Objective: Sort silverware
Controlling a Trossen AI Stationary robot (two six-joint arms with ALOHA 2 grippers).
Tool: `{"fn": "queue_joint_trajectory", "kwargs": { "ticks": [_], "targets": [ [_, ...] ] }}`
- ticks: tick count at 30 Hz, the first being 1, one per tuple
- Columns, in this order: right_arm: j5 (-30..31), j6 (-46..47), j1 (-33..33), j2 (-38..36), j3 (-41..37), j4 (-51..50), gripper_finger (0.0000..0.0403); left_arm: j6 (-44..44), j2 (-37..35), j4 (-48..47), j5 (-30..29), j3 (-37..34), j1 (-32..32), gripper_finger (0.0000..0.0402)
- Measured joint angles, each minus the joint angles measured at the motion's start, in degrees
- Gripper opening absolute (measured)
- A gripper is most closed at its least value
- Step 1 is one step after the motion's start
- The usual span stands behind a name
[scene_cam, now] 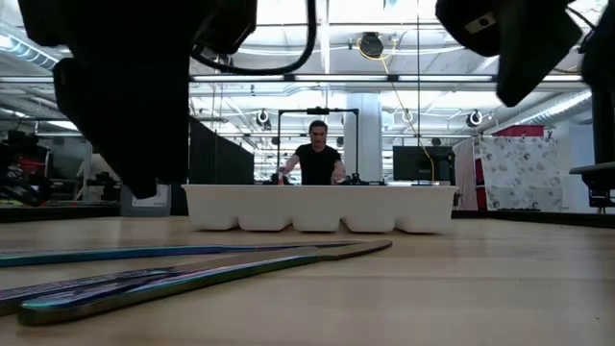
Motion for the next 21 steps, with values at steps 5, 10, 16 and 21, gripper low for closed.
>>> {"fn": "queue_joint_trajectory", "kwargs": {
  "ticks": [5,10,16,21],
  "targets": [
    [0.0,2.4,-1.3,0.0,0.0,0.0,0.0141,-1.0,0.0,-1.6,-2.8,0.0,0.3,0.0322],
    [0.0,4.9,-2.5,0.0,0.0,0.1,0.0141,-0.9,0.0,-1.3,-4.9,0.0,0.2,0.0322],
    [0.0,5.8,-3.1,0.0,0.0,0.1,0.0141,-0.9,0.0,-1.4,-6.4,0.0,0.2,0.0322],
    [0.0,5.5,-3.2,0.0,0.0,0.1,0.0141,-0.9,0.0,-1.3,-6.3,0.0,0.2,0.0322]
  ]
}}
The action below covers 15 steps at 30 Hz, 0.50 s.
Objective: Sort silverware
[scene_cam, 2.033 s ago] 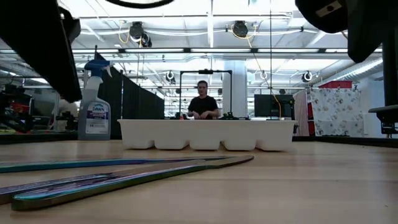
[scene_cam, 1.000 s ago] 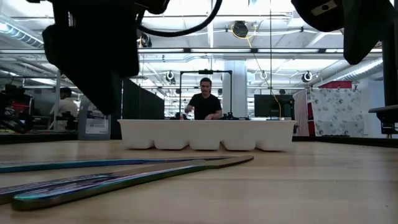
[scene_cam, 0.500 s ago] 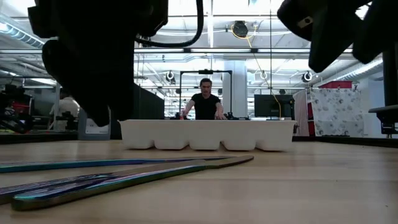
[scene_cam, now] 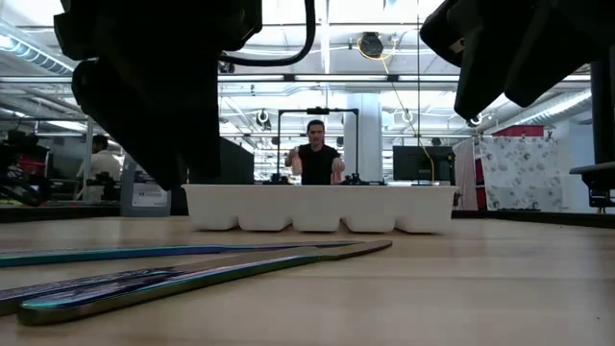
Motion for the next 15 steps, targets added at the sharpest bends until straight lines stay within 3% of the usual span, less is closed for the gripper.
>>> {"fn": "queue_joint_trajectory", "kwargs": {
  "ticks": [9,15],
  "targets": [
    [-0.2,-8.5,0.0,0.0,0.0,-0.4,0.0141,4.8,-0.1,0.0,5.6,0.0,0.3,0.0322],
    [-0.5,-16.5,0.0,0.0,0.0,-1.4,0.0141,3.9,-0.1,1.1,14.8,0.0,3.0,0.0322]
  ]
}}
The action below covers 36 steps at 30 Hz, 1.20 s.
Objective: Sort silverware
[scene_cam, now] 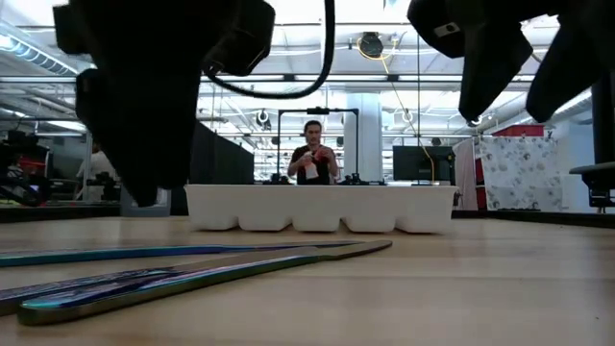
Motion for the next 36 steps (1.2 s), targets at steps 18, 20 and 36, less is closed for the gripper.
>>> {"fn": "queue_joint_trajectory", "kwargs": {
  "ticks": [18,20,36],
  "targets": [
    [1.3,7.6,-2.5,-4.7,0.0,2.9,0.0141,-12.8,-0.1,2.7,1.8,5.6,3.6,0.0322],
    [0.8,8.3,-2.4,-7.7,0.0,2.5,0.0141,-14.5,-0.1,0.4,3.3,6.1,4.2,0.0322],
    [-4.2,14.0,-4.9,-41.9,0.1,-0.8,0.0141,-11.4,0.1,-8.0,9.6,4.6,6.5,0.0322]
  ]
}}
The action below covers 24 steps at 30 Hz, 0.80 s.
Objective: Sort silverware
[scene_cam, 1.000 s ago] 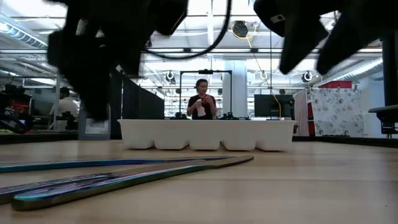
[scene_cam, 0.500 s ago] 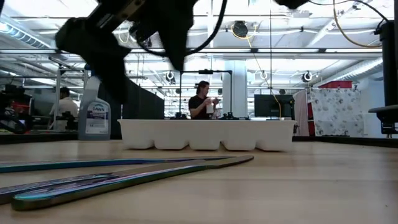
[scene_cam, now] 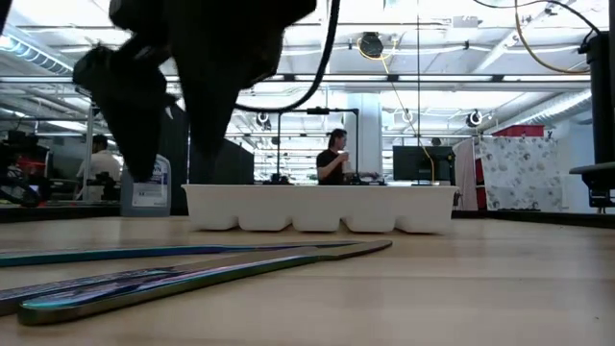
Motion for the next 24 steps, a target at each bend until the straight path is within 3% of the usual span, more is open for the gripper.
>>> {"fn": "queue_joint_trajectory", "kwargs": {
  "ticks": [13,19,24],
  "targets": [
    [0.3,3.4,-5.6,-4.0,0.0,-0.4,0.0141,10.7,0.1,-5.6,-4.8,-3.3,0.6,0.0322],
    [0.2,3.0,-5.6,-3.9,0.0,-1.5,0.0141,6.3,0.2,0.9,4.1,-3.3,0.5,0.0322],
    [0.2,3.0,-5.6,-3.9,0.0,-2.1,0.0141,-2.8,0.3,11.4,5.8,0.7,-1.0,0.0311]
  ]
}}
